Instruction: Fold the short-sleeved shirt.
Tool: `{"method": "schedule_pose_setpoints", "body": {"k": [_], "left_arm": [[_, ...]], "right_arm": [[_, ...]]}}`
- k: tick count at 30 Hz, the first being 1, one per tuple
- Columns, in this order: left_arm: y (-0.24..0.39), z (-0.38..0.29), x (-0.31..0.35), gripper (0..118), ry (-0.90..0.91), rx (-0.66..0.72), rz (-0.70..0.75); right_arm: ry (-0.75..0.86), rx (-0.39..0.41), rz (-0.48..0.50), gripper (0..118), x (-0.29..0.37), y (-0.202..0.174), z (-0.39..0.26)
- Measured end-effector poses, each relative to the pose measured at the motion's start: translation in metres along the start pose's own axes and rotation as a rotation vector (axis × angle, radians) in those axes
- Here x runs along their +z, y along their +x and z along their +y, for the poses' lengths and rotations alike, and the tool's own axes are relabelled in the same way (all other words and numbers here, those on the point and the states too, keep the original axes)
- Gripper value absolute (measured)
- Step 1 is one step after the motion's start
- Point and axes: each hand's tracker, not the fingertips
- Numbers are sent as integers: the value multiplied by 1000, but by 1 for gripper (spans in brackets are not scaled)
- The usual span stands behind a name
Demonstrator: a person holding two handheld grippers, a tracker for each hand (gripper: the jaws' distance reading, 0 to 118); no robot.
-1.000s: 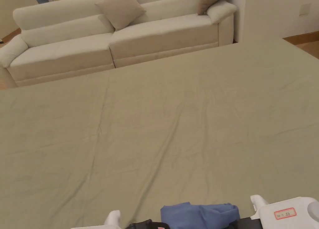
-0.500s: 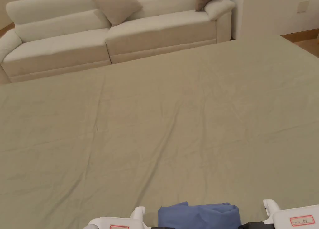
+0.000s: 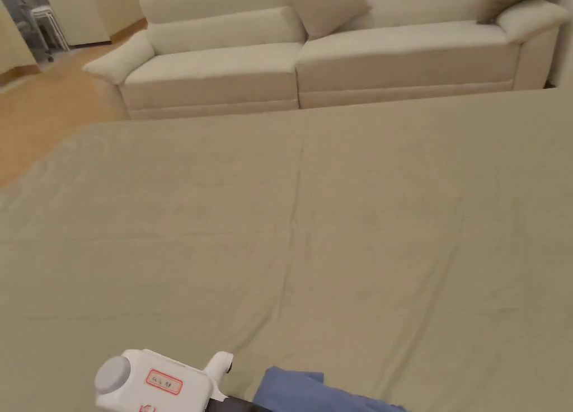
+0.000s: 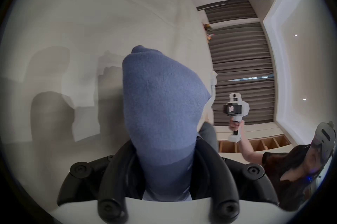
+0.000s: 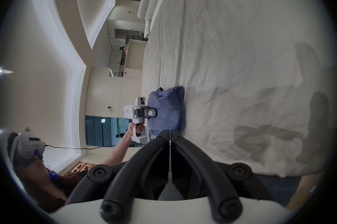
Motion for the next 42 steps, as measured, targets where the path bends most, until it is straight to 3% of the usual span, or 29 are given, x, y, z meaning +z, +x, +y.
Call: {"method": "schedule_pose_setpoints", "body": {"k": [7,13,14,15,16,17,18,20,23,25,27,29,32,33,36,37,40,42], "left_arm": [[-57,6,207,31,30,95,273],[-72,-19,288,31,68,257,343],[-79,-24,288,34,83,293,342],[-92,-29,285,44,90,359,330],[-99,-34,281,62,82,401,341],[-102,-39,269,88,71,418,394],[-104,-45,259,101,25,414,452],[-106,-56,247,103,-31,409,505],[-74,-62,252,103,99,396,539],[-43,-62,262,103,103,410,696],[-1,-63,271,103,132,386,799],[52,-60,282,103,239,376,889],[149,-63,284,103,521,368,981],[188,-66,278,102,594,315,995],[301,-96,240,96,932,-52,915],[334,-108,219,91,1043,-153,921],[411,-148,150,60,1329,-466,1026],[445,-165,105,38,1464,-517,1030]], "right_arm": [[5,25,-25,2,-40,-17,9],[9,-11,-20,2,-66,-3,24],[5,-15,-30,2,-68,1,26],[-1,-17,-49,2,-72,4,27],[-4,-21,-56,2,-74,6,27],[-11,-25,-54,2,-74,8,27],[-13,-29,-52,2,-73,10,27],[-14,-28,-53,2,-67,9,27],[37,-3,-49,2,-50,2,30],[100,7,-69,2,-35,-5,37],[152,84,-128,2,-20,-20,45],[237,186,-278,2,-7,-49,51],[397,339,-407,2,8,-108,48],[446,448,-463,2,12,-133,44],[652,723,-623,2,27,-215,20],[695,761,-598,2,33,-238,12],[812,867,-571,2,53,-302,-12],[903,975,-610,2,64,-333,-30]]}}
